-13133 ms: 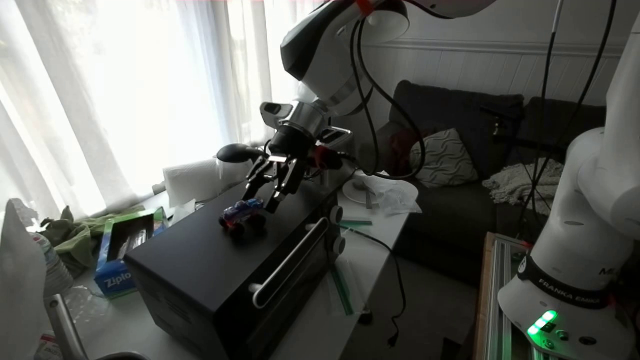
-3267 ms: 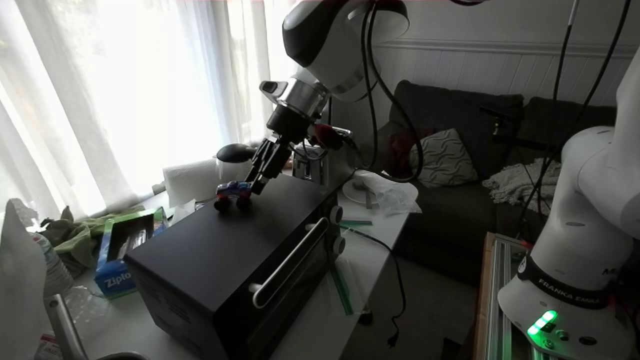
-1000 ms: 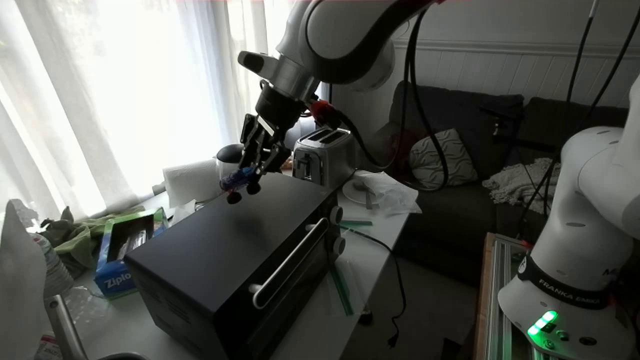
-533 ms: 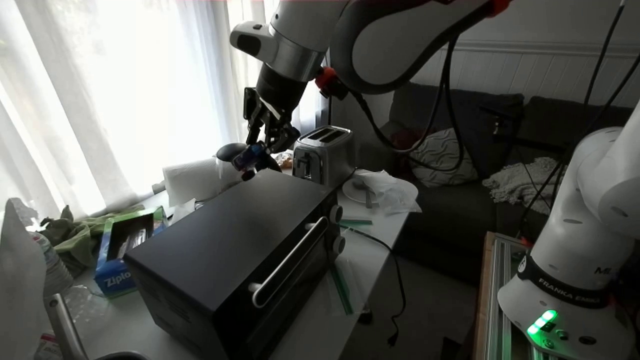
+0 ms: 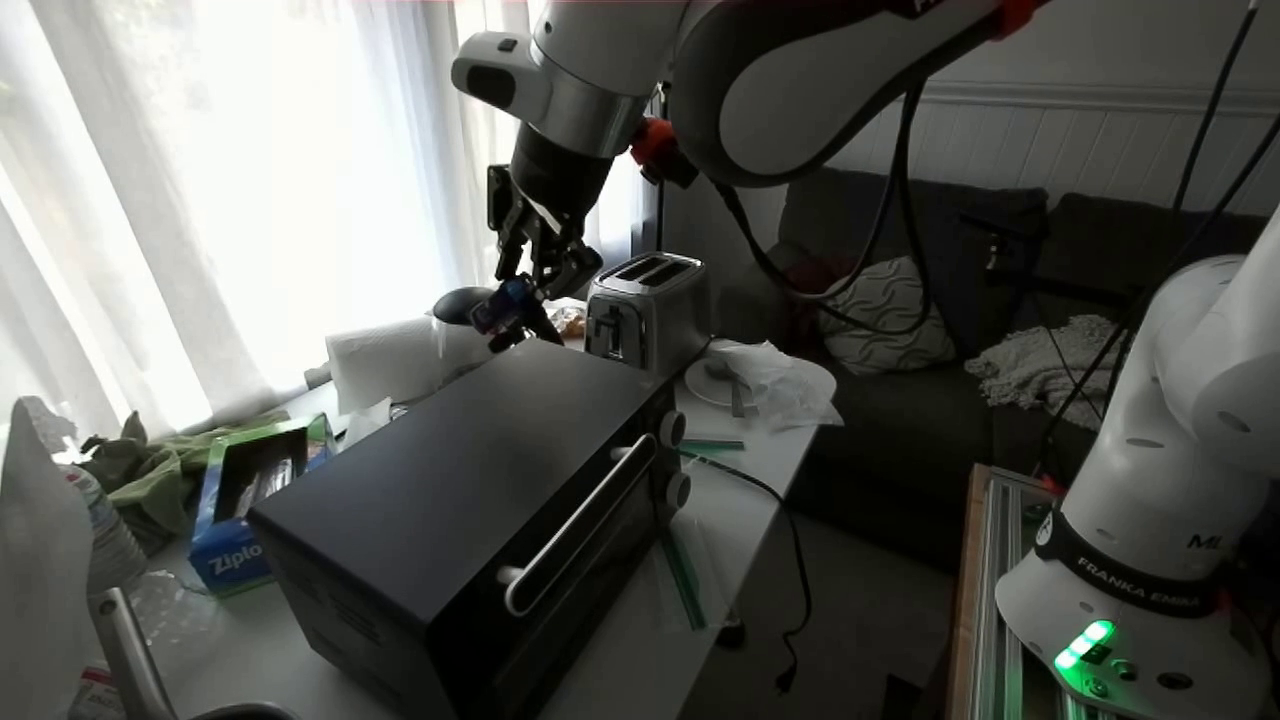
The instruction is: Lift the toy car, put it on top of the oven and turn it upside down
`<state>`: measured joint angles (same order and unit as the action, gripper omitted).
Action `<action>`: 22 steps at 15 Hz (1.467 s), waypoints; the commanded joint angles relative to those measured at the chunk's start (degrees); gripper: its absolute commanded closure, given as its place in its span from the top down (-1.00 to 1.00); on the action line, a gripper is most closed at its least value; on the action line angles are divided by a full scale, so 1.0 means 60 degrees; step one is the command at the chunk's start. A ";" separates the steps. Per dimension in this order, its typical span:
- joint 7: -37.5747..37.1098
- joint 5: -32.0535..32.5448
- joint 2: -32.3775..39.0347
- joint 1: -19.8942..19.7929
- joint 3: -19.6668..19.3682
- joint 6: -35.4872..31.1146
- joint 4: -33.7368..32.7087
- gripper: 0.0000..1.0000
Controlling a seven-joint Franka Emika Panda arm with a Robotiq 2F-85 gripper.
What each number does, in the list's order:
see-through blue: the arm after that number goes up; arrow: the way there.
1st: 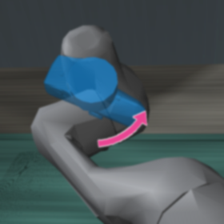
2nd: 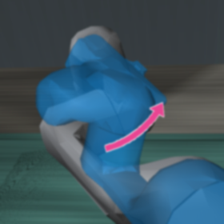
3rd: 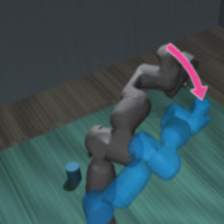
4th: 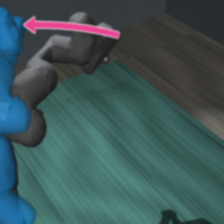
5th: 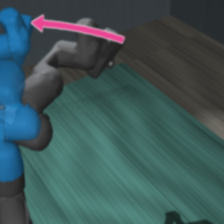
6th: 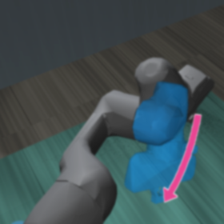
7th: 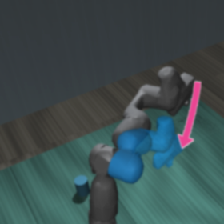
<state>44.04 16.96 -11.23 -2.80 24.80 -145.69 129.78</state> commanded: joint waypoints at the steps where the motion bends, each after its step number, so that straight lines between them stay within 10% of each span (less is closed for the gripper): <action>1: -0.0260 0.0355 0.0099 0.0926 -0.0878 0.0082 -0.0043 -0.12; 2: -0.0240 0.0571 0.0053 0.0898 -0.0824 0.0247 -0.0051 -0.62; 16: 0.1657 0.3128 0.1114 0.2721 -0.1021 0.5453 -0.1801 -0.62; 22: 0.1961 0.3889 0.2037 0.3047 -0.1052 0.6031 -0.2281 -0.62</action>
<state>54.32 36.87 -1.87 14.17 18.75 -112.82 119.12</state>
